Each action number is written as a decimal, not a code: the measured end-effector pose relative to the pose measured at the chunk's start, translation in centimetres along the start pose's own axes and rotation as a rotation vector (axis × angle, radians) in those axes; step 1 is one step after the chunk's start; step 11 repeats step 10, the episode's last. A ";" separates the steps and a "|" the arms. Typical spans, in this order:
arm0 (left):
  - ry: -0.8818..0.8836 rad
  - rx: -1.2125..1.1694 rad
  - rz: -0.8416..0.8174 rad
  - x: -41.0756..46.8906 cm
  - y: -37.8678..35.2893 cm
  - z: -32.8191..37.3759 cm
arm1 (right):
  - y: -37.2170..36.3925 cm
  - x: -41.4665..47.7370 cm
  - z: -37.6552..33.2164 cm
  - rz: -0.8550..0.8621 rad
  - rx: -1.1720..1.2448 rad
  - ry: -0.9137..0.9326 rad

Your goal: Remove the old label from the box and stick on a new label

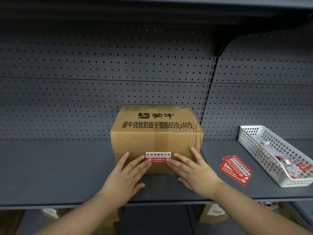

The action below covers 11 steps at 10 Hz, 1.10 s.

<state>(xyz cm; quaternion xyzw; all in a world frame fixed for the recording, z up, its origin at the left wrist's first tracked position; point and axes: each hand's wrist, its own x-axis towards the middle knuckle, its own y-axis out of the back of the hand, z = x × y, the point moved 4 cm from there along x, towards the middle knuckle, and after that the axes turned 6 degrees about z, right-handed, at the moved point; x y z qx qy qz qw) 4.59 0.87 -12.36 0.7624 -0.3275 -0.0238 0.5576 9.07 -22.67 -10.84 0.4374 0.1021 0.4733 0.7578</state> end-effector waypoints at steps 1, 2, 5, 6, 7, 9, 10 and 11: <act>0.039 -0.008 0.048 -1.5 -0.2 -1.0 | -0.3 -2.1 1.3 0.008 -0.012 -0.032; -0.022 -0.029 0.050 -1.1 -0.6 0.2 | 0.4 -1.0 -0.6 0.059 0.009 0.018; -0.101 0.018 0.036 -0.8 -0.9 -1.1 | -0.6 -0.5 -0.3 -0.047 0.011 0.009; -0.077 0.071 0.052 -2.6 -1.4 -2.8 | -1.4 -2.4 0.8 -0.046 -0.002 -0.029; -0.087 0.093 0.073 -3.1 -1.6 -3.0 | -2.1 -2.7 0.3 -0.042 -0.002 -0.037; -0.094 0.055 0.089 -3.6 -1.9 -1.8 | -0.5 -2.7 -0.6 0.012 0.092 -0.111; -0.001 -0.100 0.129 -3.5 -0.5 -1.2 | 2.8 -3.2 -0.8 0.214 0.362 -0.271; -0.001 -0.100 0.129 -3.5 -0.5 -1.2 | 2.8 -3.2 -0.8 0.214 0.362 -0.271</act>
